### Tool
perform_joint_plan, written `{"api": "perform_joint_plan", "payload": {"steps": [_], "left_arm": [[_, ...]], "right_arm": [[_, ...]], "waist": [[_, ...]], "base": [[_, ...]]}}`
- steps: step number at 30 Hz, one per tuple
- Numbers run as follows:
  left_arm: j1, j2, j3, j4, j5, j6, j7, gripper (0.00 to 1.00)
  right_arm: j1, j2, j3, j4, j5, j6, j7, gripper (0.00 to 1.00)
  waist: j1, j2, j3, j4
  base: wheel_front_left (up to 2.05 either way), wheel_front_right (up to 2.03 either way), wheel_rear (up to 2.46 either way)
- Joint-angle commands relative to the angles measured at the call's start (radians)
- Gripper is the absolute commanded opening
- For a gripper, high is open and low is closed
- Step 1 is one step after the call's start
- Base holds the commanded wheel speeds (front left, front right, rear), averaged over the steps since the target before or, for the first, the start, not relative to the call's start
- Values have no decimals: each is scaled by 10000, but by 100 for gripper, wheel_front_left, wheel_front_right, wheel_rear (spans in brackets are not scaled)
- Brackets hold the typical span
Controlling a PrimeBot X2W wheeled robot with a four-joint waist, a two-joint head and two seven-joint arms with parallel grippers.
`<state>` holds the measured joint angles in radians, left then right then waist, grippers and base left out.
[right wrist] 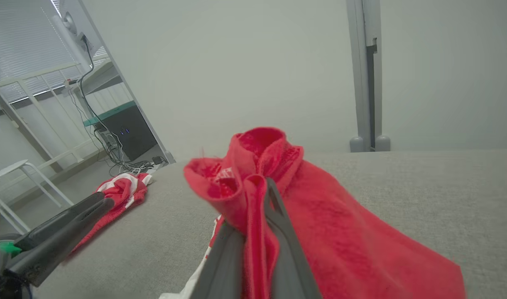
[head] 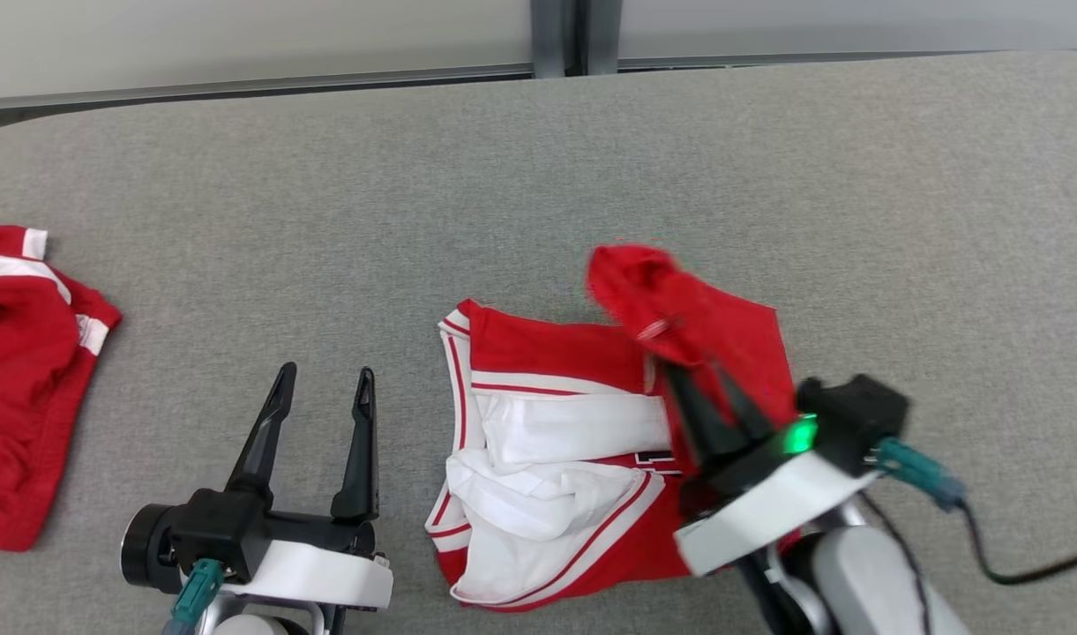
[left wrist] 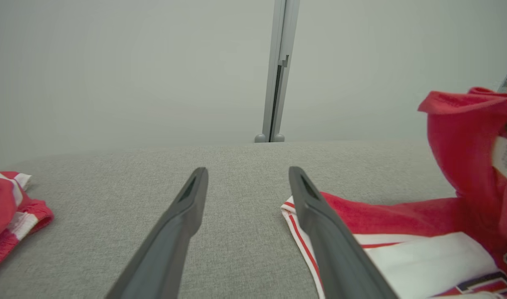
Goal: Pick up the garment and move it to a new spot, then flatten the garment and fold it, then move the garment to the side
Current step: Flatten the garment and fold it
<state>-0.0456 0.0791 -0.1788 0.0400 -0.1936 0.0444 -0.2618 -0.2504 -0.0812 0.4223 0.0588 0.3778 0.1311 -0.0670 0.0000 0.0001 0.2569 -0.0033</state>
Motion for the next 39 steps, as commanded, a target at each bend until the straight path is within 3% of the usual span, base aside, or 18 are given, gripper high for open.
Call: {"api": "perform_joint_plan", "payload": {"steps": [1, 6, 15, 16, 17, 18, 19, 24, 27, 32, 39], "left_arm": [[-88, 10, -3, 12, 47, -41, -41, 100], [-249, -58, -141, 93, 37, -100, -30, 100], [-435, -153, -238, 110, -7, -49, -30, 100], [-449, -160, -228, 111, 0, -40, -30, 100], [-466, -164, -218, 105, 7, -37, -30, 100], [-480, -167, -213, 109, 15, -36, -30, 100], [-487, -170, -208, 117, 27, -41, -30, 100], [-512, -177, -129, 108, 160, -66, -30, 100], [-490, -188, -81, 91, 191, -65, -30, 100], [-408, -199, -37, 114, 187, -83, -30, 100], [-302, -183, 107, 81, 209, -114, -30, 100]], "right_arm": [[-133, 10, 211, 173, 160, 0, 34, 0], [-825, 233, 1564, 1484, 583, -1, -120, 0], [-1624, 289, 2523, 3582, 1760, -1, -828, 0], [-1726, 287, 2589, 3739, 1867, -1, -927, 11], [-1834, 289, 2660, 3865, 2004, -1, -1017, 36], [-1936, 292, 2755, 3987, 2092, -1, -1097, 84], [-2025, 293, 2870, 4070, 2194, -1, -1172, 100], [-2604, 291, 3546, 3504, 3059, -1, -1697, 100], [-2732, 281, 3291, 3135, 3056, -1, -1836, 100], [-2410, -190, 1879, 2604, 2349, -1, -1961, 100], [-1040, -1140, -927, 1940, 616, -1, -1987, 100]], "waist": [[0, -1, -16, 98], [0, -1, 33, 490], [0, -1, 246, 896], [0, -1, 270, 892], [0, -1, 305, 880], [0, -1, 326, 867], [0, -1, 344, 846], [0, -1, 404, 653], [0, -1, 382, 540], [0, -1, 298, 408], [0, -1, 174, 268]], "base": [[0, 0, 0], [0, 0, 0], [0, 0, 0], [0, 0, 0], [0, 0, 0], [0, 0, 0], [0, 0, 0], [0, 0, 0], [0, 0, 0], [0, 0, 0], [0, 0, 0]]}}
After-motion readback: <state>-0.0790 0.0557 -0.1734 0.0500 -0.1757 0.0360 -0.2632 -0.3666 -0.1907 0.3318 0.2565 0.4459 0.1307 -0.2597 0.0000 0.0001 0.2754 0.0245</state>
